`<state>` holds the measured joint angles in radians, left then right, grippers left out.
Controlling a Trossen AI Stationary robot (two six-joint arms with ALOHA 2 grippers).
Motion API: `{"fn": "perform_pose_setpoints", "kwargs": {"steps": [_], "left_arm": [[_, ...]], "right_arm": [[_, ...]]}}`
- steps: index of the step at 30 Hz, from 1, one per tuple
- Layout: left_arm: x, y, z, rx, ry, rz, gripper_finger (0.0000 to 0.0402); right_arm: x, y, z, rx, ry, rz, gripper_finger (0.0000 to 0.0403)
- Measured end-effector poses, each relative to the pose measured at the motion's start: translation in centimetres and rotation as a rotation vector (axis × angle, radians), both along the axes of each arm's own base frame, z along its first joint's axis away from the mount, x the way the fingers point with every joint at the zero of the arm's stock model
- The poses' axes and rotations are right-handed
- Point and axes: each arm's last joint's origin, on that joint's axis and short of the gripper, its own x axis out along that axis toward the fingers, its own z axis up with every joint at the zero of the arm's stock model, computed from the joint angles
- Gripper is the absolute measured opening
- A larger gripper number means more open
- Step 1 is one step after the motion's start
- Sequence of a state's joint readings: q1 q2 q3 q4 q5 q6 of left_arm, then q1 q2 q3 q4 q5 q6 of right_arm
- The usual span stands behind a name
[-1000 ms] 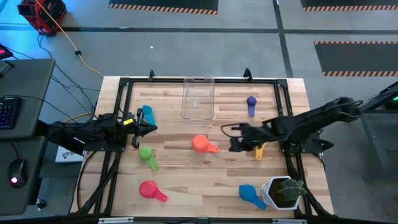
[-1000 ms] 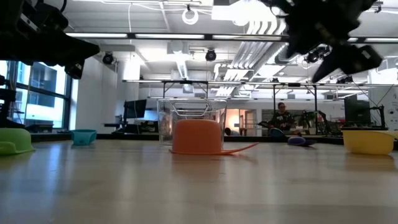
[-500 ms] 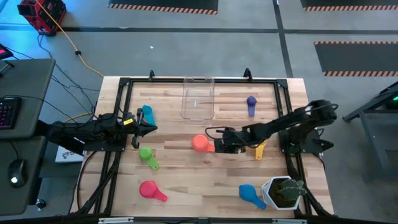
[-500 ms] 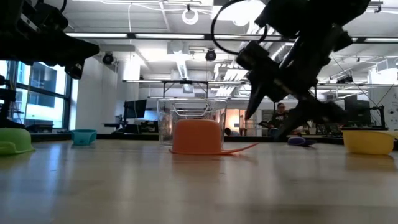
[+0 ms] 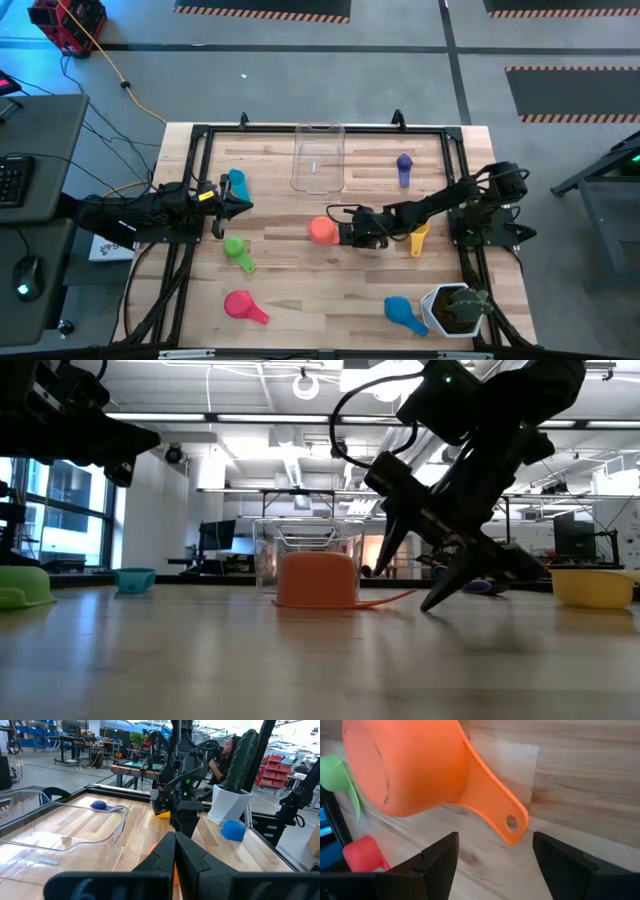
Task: Nest measuring cups in basket
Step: Adjust the orange measuring cup
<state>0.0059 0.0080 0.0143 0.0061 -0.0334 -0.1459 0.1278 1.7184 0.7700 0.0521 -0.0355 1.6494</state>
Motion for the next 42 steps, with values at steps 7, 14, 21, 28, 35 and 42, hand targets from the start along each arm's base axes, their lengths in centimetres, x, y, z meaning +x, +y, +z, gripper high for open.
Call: {"fn": "perform_pose_setpoints", "kwargs": {"steps": [7,14,21,28,35,42], "left_arm": [[0.0,0.0,0.0,0.0,0.0,0.0,0.0001],[0.0,0.0,0.0,0.0,0.0,0.0,0.0001],[0.0,0.0,0.0,0.0,0.0,0.0,0.0001],[0.0,0.0,0.0,0.0,0.0,0.0,0.0001],[0.0,0.0,0.0,0.0,0.0,0.0,0.0001],[0.0,0.0,0.0,0.0,0.0,0.0,0.0001]], "right_arm": [[0.0,-0.8,-0.1,-0.029,0.008,-0.047,0.0195],[-0.1,-0.9,-0.3,-0.053,0.017,-0.032,0.0119],[-0.1,-0.8,-0.3,-0.058,0.011,0.051,0.0083],[-0.1,-0.6,-0.2,-0.044,0.003,0.125,0.0044],[-0.2,-0.7,0.8,-0.051,-0.044,0.226,0.0007],[-1.5,-1.8,5.1,-0.121,-0.17,0.341,0.0003]]}}
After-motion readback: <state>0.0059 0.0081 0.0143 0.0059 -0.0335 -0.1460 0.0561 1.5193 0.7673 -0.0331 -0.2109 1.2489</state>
